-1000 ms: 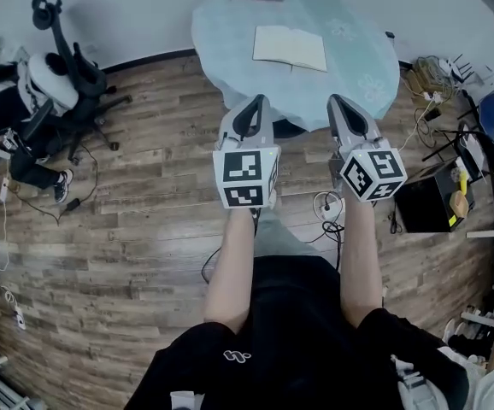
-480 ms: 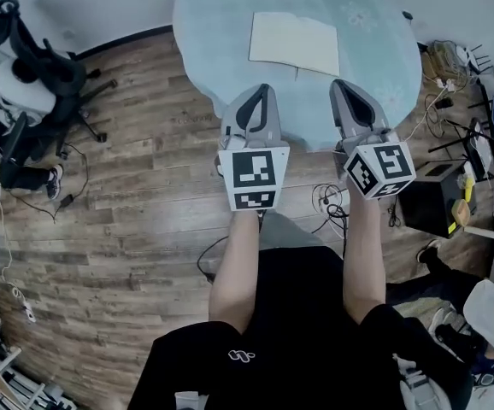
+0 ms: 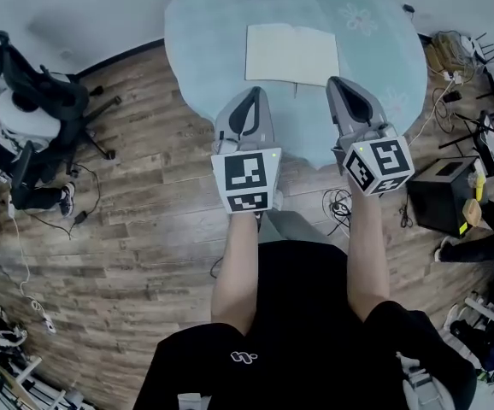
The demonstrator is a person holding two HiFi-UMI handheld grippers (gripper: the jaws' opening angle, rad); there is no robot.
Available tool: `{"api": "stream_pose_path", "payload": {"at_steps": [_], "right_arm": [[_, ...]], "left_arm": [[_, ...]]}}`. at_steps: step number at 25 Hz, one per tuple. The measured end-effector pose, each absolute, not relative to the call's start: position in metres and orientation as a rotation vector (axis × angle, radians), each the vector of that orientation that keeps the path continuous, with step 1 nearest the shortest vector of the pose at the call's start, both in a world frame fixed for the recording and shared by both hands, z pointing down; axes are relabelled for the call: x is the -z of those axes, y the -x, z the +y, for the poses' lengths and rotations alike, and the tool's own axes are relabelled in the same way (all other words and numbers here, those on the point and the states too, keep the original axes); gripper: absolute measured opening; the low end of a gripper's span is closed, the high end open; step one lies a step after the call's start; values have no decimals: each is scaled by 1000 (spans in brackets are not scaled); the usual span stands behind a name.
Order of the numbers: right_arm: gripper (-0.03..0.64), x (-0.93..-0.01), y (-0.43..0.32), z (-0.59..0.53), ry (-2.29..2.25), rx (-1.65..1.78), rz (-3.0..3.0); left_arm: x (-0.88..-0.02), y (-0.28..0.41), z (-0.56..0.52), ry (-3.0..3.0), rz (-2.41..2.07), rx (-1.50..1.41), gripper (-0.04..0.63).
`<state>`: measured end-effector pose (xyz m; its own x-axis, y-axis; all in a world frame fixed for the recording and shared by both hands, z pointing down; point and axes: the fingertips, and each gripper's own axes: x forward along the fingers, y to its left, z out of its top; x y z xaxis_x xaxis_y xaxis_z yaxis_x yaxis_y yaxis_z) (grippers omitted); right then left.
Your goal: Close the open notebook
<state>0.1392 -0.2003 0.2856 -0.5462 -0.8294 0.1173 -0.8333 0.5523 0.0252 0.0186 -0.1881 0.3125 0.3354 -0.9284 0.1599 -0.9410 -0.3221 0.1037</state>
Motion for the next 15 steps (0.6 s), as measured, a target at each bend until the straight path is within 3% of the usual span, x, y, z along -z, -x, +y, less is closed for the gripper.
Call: {"api": "stream_pose_path", "payload": {"at_steps": [15], "right_arm": [[11,-344,-124,-270,-1384,-3,-2512]], "left_arm": [[-372,-8,-257,-2388,-1616,-246,3]]}}
